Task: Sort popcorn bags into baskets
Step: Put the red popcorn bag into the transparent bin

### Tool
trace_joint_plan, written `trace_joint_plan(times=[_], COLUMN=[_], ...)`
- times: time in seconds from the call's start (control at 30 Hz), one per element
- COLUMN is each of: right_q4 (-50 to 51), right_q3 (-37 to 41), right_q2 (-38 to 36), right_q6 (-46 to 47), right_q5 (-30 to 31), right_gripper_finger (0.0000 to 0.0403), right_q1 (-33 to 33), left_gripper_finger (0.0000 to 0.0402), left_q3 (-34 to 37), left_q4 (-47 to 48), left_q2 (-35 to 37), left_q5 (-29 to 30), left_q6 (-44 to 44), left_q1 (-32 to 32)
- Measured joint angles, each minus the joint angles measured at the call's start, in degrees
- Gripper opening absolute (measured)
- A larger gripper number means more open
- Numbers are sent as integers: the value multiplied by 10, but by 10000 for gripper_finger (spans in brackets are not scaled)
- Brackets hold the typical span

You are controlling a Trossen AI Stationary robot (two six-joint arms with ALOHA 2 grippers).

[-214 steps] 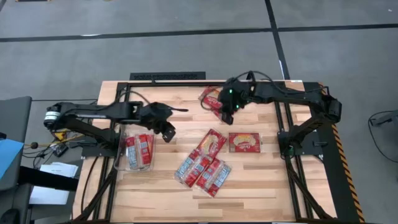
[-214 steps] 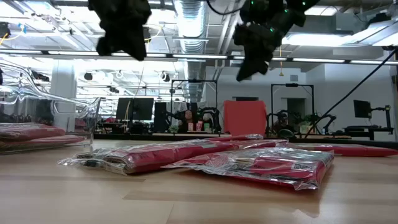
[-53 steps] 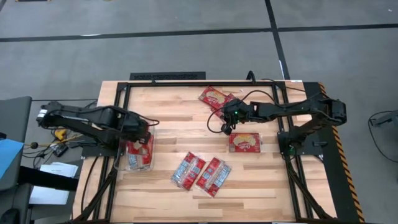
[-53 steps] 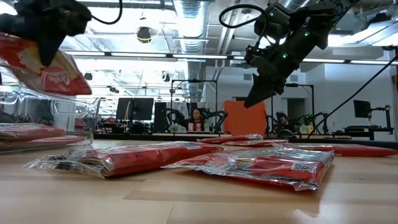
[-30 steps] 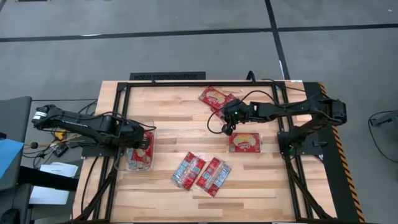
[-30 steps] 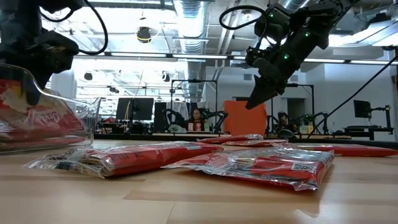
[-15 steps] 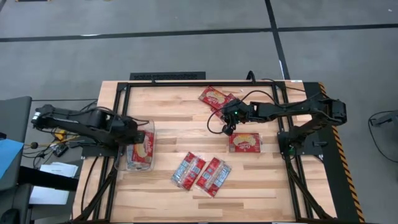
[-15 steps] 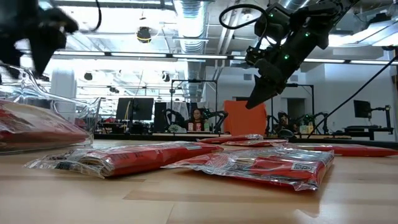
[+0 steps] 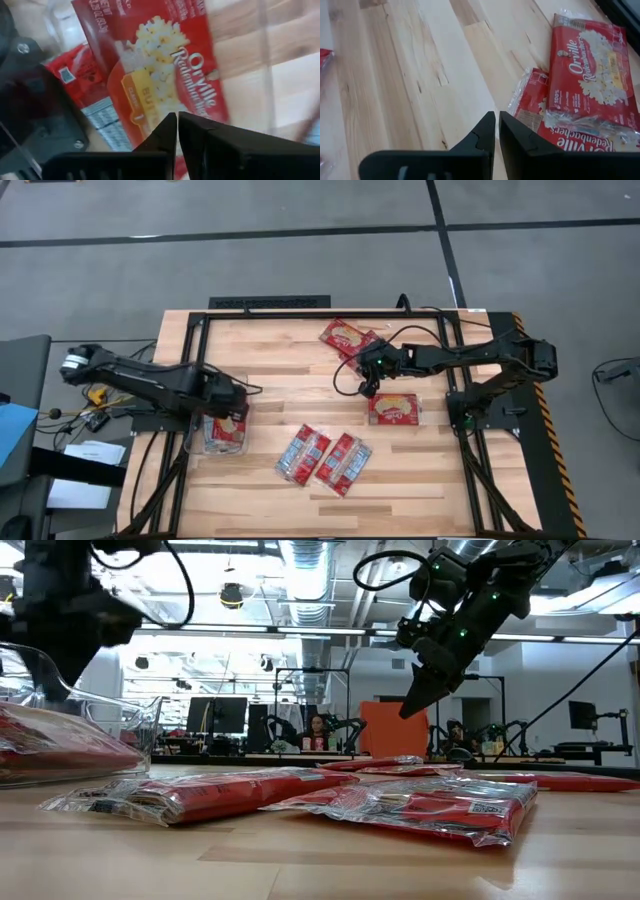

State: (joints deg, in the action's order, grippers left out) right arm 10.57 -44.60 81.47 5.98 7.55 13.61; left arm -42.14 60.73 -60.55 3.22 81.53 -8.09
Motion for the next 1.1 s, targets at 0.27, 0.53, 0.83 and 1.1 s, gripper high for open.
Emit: trace_joint_plan(times=[0.27, 0.53, 0.83, 1.1], right_q4=[3, 4, 5, 7], right_q3=[0, 0, 0, 0], right_q2=[0, 0, 0, 0], right_q6=[-3, -15, -15, -15], right_q5=[0, 2, 3, 1], right_gripper_finger=[49, 49, 49, 49], right_q1=[0, 1, 1, 1], left_gripper_finger=[1, 0, 0, 0], left_q3=[1, -12, -119, -77], left_q4=[83, 127, 129, 45], left_q2=[-83, -119, -96, -180], left_q5=[-12, -24, 84, 55], left_q6=[-29, -32, -6, -35], left_q1=[-6, -13, -22, -28])
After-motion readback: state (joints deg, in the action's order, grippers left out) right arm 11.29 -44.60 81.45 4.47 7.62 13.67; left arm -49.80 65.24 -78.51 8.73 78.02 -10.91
